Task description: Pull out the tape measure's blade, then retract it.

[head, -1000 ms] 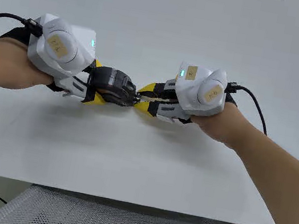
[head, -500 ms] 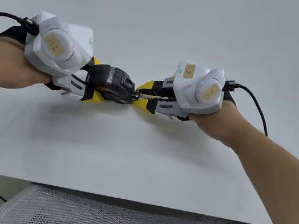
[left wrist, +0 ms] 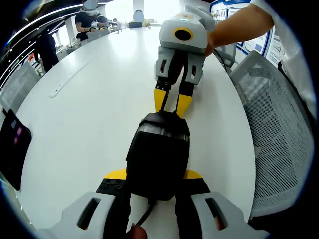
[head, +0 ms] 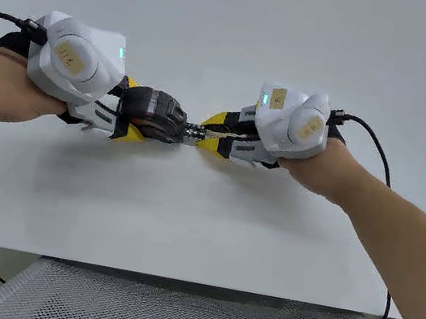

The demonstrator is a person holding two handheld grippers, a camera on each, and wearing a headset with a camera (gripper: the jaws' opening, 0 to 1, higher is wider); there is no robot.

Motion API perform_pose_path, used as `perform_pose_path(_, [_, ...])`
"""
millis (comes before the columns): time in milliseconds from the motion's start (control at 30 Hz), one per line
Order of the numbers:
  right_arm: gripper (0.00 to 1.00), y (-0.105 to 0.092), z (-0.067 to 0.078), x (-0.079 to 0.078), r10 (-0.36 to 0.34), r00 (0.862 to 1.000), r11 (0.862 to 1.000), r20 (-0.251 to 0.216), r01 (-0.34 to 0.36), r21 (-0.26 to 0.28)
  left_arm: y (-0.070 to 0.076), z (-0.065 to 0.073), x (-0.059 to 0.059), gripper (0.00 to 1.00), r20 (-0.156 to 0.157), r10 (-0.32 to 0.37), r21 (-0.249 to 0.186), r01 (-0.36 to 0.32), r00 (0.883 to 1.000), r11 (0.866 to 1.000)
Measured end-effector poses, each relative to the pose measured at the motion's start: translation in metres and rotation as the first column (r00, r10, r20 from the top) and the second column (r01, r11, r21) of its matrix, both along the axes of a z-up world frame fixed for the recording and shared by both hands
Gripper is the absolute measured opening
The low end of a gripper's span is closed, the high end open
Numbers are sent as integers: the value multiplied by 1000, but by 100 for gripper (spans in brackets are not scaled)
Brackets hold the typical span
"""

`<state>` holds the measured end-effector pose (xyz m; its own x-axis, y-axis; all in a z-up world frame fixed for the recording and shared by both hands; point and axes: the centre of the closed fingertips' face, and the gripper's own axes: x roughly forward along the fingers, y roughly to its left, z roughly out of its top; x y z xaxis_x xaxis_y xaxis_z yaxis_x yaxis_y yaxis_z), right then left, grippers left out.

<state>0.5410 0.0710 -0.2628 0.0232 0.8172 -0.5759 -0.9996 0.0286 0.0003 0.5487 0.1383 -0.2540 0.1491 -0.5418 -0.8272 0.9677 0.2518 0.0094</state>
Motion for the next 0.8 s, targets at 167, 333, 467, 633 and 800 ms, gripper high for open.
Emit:
perform_pose_path(167, [9, -7, 1, -1, -3, 1000, 1000, 3, 3, -6, 0, 0, 0, 29, 0, 0, 0, 0, 1000, 1000])
perform_pose_path(333, [9, -11, 1, -1, -5, 1000, 1000, 3, 5, -13, 0, 0, 0, 29, -1, 2, 1, -2, 1000, 1000])
perform_pose_path(467, [9, -14, 1, -1, -4, 1000, 1000, 4, 4, -18, 0, 0, 0, 29, -2, -1, 5, 1, 1000, 1000])
perform_pose_path(633, [9, -20, 2, -1, -6, 1000, 1000, 4, 6, -23, 1, 0, 0, 29, -2, 1, 5, -1, 1000, 1000])
perform_pose_path(800, [9, -25, 3, 0, -7, 1000, 1000, 6, 7, -29, 1, 0, 0, 29, -3, 2, 7, -2, 1000, 1000])
